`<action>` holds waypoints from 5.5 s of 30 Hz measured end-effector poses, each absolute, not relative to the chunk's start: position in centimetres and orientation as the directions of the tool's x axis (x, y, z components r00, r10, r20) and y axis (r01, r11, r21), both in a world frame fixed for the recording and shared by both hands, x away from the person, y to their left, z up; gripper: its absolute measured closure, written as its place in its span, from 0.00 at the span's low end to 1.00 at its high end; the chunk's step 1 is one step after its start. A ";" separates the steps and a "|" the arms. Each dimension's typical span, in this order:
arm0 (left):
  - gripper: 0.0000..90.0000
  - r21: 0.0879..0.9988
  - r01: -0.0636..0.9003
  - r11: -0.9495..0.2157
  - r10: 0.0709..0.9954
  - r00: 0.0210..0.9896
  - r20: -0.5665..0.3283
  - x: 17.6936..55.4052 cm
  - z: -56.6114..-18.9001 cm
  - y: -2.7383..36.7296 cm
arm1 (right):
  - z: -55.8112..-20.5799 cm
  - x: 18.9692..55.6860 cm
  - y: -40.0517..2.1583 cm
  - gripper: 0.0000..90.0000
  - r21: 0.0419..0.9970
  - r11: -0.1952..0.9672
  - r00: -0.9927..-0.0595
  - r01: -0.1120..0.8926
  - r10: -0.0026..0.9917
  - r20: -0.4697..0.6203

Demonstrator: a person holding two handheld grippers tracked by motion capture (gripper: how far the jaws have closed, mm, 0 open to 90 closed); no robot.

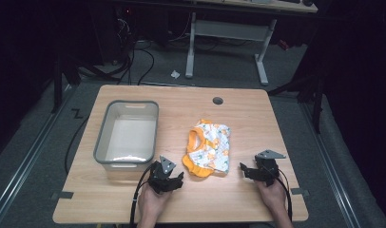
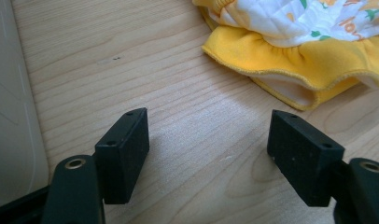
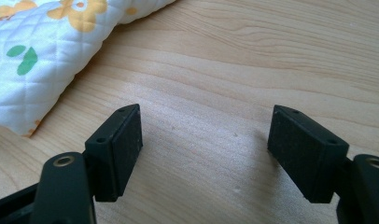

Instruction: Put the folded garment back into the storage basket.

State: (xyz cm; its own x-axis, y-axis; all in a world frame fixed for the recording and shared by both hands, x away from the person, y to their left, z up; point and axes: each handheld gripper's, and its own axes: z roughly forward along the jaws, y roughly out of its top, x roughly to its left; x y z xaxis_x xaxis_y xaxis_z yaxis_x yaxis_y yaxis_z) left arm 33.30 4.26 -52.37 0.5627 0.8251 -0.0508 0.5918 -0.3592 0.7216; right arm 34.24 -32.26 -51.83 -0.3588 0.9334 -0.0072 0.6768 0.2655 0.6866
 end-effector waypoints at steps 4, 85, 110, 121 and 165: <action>0.31 0.720 0.592 -0.363 0.824 0.564 -0.048 33.4 -52.4 4.2 | -51.8 34.2 -32.3 0.29 0.687 0.265 -0.359 0.677 0.933 -0.007; 0.22 0.703 0.627 -0.335 0.793 0.591 -0.150 43.0 -47.6 -2.5 | -51.8 34.2 -32.3 0.29 0.687 0.266 -0.360 0.676 0.933 -0.007; 0.17 0.593 0.714 -0.373 0.843 0.528 -0.105 45.5 -51.4 -4.1 | -51.8 34.2 -32.3 0.29 0.687 0.267 -0.361 0.676 0.933 -0.007; 0.50 0.610 0.665 -0.431 0.806 0.587 -0.070 44.5 -51.1 -4.9 | -51.8 34.2 -32.3 0.29 0.687 0.267 -0.361 0.676 0.933 -0.007; 0.85 0.726 0.612 -0.312 0.707 0.660 -0.253 41.8 -45.8 -2.8 | -51.8 34.2 -32.2 0.29 0.686 0.267 -0.362 0.677 0.932 -0.006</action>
